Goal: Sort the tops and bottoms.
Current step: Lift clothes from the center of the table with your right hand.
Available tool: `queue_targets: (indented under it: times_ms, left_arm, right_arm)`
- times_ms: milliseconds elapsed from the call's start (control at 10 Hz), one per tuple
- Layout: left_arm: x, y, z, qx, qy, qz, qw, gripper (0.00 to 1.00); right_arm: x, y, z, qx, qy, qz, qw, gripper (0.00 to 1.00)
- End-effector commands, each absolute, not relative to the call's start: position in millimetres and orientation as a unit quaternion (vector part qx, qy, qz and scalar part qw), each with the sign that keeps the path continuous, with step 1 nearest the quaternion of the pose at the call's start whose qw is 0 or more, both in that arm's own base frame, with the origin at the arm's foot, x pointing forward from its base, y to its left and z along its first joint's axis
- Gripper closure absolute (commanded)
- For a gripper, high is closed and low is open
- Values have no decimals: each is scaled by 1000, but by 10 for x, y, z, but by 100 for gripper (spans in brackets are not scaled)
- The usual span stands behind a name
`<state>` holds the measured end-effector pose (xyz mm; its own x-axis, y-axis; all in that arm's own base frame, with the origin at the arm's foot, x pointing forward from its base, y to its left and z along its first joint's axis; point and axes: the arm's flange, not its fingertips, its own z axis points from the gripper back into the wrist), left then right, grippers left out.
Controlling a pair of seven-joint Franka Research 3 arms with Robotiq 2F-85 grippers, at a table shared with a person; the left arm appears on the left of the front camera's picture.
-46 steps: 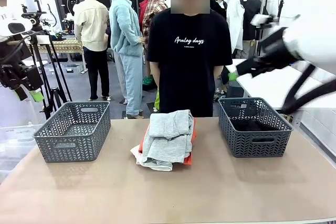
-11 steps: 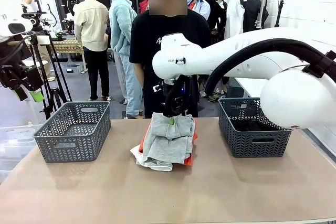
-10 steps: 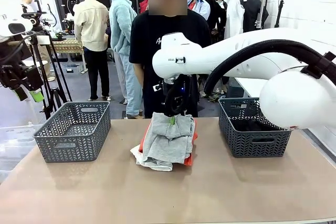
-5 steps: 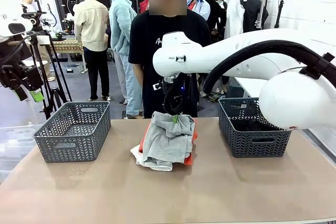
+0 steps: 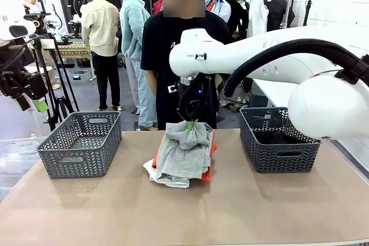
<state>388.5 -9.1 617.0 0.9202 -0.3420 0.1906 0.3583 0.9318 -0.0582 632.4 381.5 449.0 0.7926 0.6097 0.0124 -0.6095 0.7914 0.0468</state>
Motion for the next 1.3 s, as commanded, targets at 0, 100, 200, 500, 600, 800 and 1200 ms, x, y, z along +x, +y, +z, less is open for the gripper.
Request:
queue_targets:
  times_ms: [0, 100, 200, 500, 600, 800, 1200]
  left_arm:
    - [3868, -89, 6172, -41, -86, -178, 979, 36]
    - [3868, -89, 6172, -41, -86, -178, 979, 36]
    - [3868, -89, 6172, -41, -86, -178, 979, 36]
    - [3868, -89, 6172, -41, -86, -178, 979, 36]
    - [3868, -89, 6172, -41, -86, -178, 979, 36]
    - [3868, -89, 6172, -41, -86, -178, 979, 36]
    - [3868, -89, 6172, -41, -86, -178, 979, 36]
  right_arm:
    - [6095, 3753, 4910, 44, -33, 305, 951, 100]
    - [5983, 3716, 5295, 43, -67, 300, 951, 100]
    - [5904, 3679, 5657, 43, -99, 299, 948, 100]
    - [5577, 3690, 6596, 21, -165, 278, 946, 100]
    - [5497, 3732, 6779, 9, -185, 278, 942, 100]
    - [5389, 3786, 6942, 4, -207, 284, 936, 100]
    - [5371, 3724, 7001, 15, -193, 294, 936, 100]
